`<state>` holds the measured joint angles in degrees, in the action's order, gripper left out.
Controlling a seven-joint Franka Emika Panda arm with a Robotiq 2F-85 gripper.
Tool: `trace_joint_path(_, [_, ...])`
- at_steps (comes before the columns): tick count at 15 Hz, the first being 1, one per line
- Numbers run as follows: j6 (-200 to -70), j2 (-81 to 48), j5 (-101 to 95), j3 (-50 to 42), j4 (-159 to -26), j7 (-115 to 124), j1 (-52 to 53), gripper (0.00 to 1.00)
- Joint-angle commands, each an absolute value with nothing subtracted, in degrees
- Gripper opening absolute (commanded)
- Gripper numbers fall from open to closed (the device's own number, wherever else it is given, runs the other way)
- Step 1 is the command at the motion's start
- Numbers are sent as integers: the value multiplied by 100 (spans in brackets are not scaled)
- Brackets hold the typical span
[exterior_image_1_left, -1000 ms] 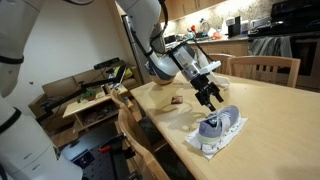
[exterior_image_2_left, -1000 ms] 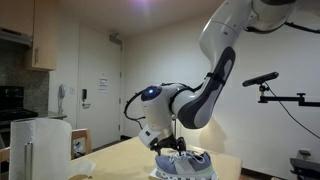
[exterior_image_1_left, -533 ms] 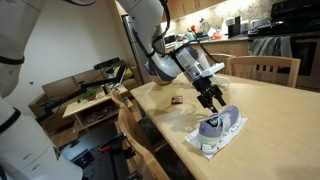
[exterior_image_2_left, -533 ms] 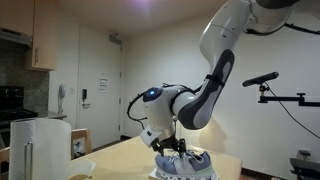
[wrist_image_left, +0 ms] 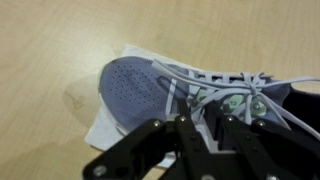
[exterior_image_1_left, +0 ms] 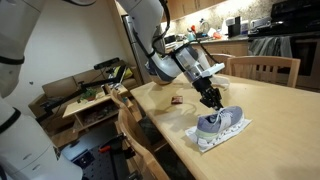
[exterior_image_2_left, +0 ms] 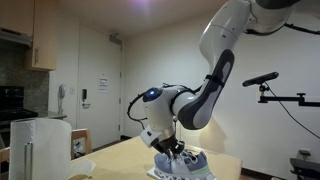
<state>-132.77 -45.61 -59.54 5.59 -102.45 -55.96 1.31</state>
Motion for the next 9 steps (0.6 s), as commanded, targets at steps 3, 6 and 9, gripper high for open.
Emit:
trace_joint_path(3, [-13266,-4587,-6052,428,-10170,-5324,338,0])
trace_joint_path(6, [-13201,-4573,-6175,362,-10178,-5184,477,1])
trace_joint_path(9, [-13082,-4568,-6328,347,-10182,-5020,598,1])
